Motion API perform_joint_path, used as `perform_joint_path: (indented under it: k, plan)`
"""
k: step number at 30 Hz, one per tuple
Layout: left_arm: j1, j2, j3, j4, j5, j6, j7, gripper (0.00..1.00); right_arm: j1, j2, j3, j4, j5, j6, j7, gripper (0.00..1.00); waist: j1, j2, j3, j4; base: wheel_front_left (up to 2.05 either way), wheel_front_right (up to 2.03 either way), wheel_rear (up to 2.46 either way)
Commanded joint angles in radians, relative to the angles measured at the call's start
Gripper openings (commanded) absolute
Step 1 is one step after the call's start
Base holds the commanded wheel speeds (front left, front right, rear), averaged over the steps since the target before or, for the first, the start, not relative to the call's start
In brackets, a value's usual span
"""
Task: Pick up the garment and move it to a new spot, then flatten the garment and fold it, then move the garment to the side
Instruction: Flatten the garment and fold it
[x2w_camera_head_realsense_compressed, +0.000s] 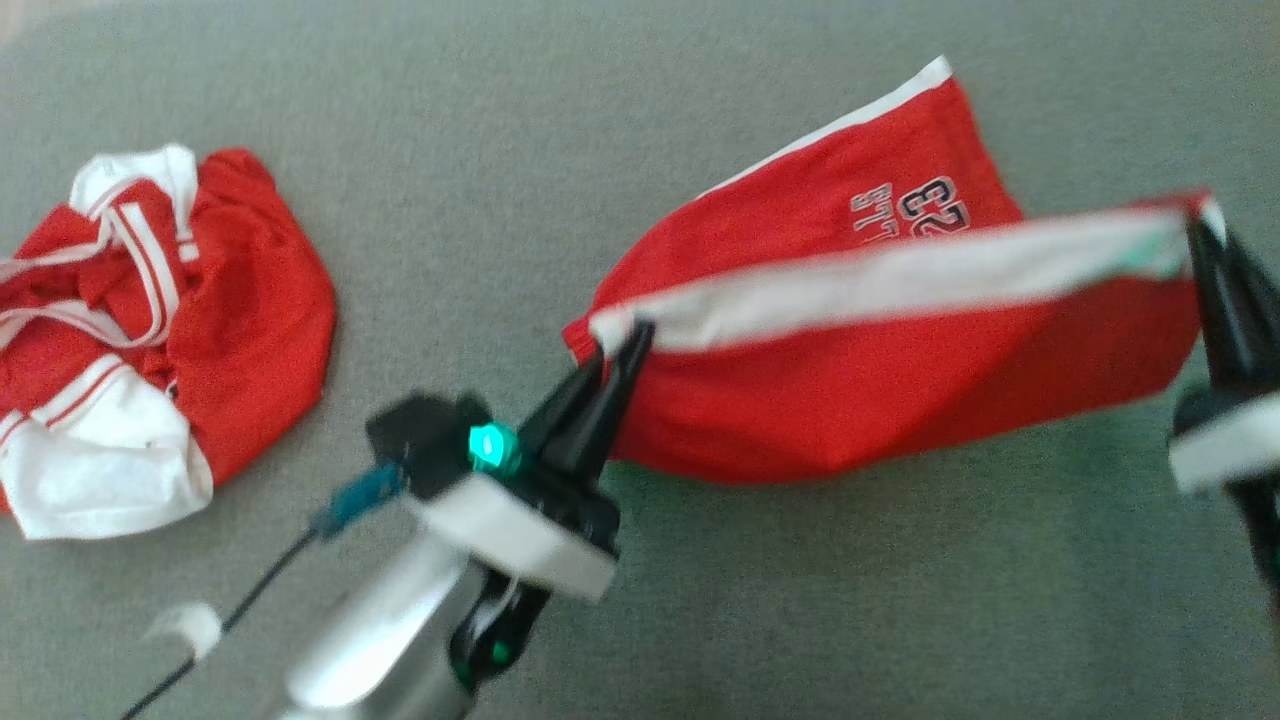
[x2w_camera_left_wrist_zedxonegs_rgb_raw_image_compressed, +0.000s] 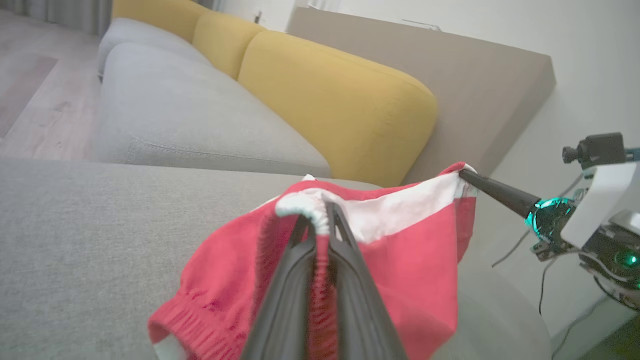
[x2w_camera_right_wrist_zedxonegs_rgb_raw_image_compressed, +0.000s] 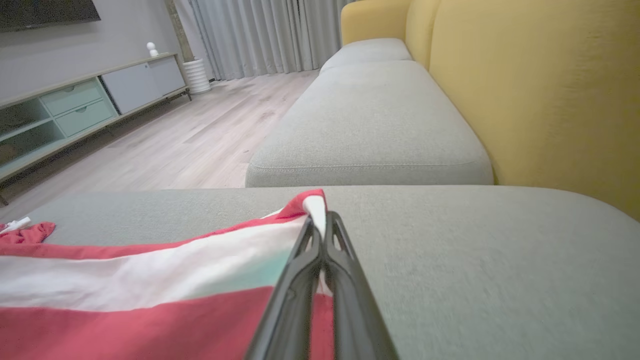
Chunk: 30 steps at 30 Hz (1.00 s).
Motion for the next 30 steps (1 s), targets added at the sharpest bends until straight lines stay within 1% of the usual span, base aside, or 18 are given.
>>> perform_joint_path:
  k: [1, 5, 9, 12, 16, 17, 18, 19, 20, 21, 25, 27, 28, 30]
  plan:
    - [-0.041, -0.005, 0.048, 0.004, -0.024, 0.002, 0.006, 0.0, -0.066, -0.041, 0.035, 0.001, -0.008, -0.001, 0.001, 0.0, -0.0004, 0.0, 0.056, 0.033, 0.0, 0.0, 0.0]
    - [-0.141, -0.066, 0.067, 0.107, -0.093, 0.002, 0.021, 0.0, -0.267, -0.082, 0.11, 0.138, -0.003, -0.001, 0.004, 0.0, -0.0004, 0.0, 0.106, 0.06, 0.0, 0.0, 0.0]
    - [-0.223, -0.091, 0.068, 0.196, -0.115, 0.002, 0.006, 0.0, -0.431, -0.124, 0.204, 0.269, -0.028, -0.001, 0.015, 0.0, -0.0004, 0.0, 0.142, 0.077, 0.0, 0.0, 0.0]
    - [-0.263, -0.103, 0.051, 0.238, -0.127, 0.002, -0.006, 0.0, -0.522, -0.121, 0.267, 0.364, -0.031, -0.001, 0.015, 0.0, -0.0004, 0.0, 0.159, 0.089, 0.0, 0.0, 0.0]
    - [-0.294, -0.108, 0.024, 0.279, -0.148, 0.002, -0.018, 0.0, -0.602, -0.111, 0.33, 0.469, -0.02, -0.001, -0.005, 0.0, -0.0004, 0.0, 0.171, 0.098, 0.0, 0.0, 0.0]
    - [-0.299, -0.108, 0.017, 0.287, -0.153, 0.002, -0.02, 0.02, -0.615, -0.109, 0.343, 0.493, -0.015, -0.001, -0.011, 0.09, -0.0004, 0.0, 0.173, 0.099, 0.0, 0.0, 0.0]
    - [-0.304, -0.108, 0.012, 0.294, -0.156, 0.002, -0.022, 0.07, -0.626, -0.107, 0.356, 0.513, -0.01, -0.001, -0.018, 0.25, -0.0004, 0.0, 0.175, 0.099, 0.0, 0.0, 0.0]
    - [-0.307, -0.107, 0.008, 0.301, -0.159, 0.002, -0.025, 0.22, -0.636, -0.106, 0.368, 0.532, -0.003, -0.001, -0.027, 0.43, -0.0004, 0.0, 0.175, 0.099, 0.0, 0.0, 0.0]
    - [-0.308, -0.107, 0.006, 0.309, -0.162, 0.002, -0.027, 0.48, -0.644, -0.105, 0.38, 0.55, 0.005, -0.001, -0.036, 0.86, -0.0004, 0.0, 0.175, 0.098, 0.0, 0.0, 0.0]
    - [-0.309, -0.106, 0.007, 0.316, -0.162, 0.002, -0.029, 1.0, -0.651, -0.105, 0.388, 0.566, 0.01, -0.001, -0.048, 1.0, -0.0004, 0.0, 0.174, 0.097, 0.0, 0.0, 0.0]
    - [-0.297, -0.103, 0.013, 0.347, -0.136, 0.002, -0.034, 1.0, -0.659, -0.109, 0.407, 0.615, 0.027, -0.001, -0.123, 1.0, -0.0004, 0.0, 0.158, 0.09, 0.0, 0.0, 0.0]
    - [-0.281, -0.103, 0.033, 0.348, -0.114, 0.004, -0.035, 1.0, -0.642, -0.114, 0.402, 0.626, 0.044, -0.001, -0.158, 1.0, -0.0004, 0.0, 0.141, 0.086, 0.0, 0.0, 0.0]
    - [-0.27, -0.103, 0.051, 0.342, -0.093, 0.014, -0.035, 1.0, -0.628, -0.12, 0.4, 0.627, 0.052, -0.001, -0.172, 1.0, -0.0004, 0.0, 0.131, 0.084, 0.0, 0.0, 0.0]
    - [-0.242, -0.097, 0.093, 0.313, -0.016, 0.059, -0.035, 1.0, -0.587, -0.133, 0.391, 0.617, 0.063, -0.001, -0.197, 1.0, -0.0004, 0.0, 0.111, 0.078, 0.0, 0.0, 0.0]
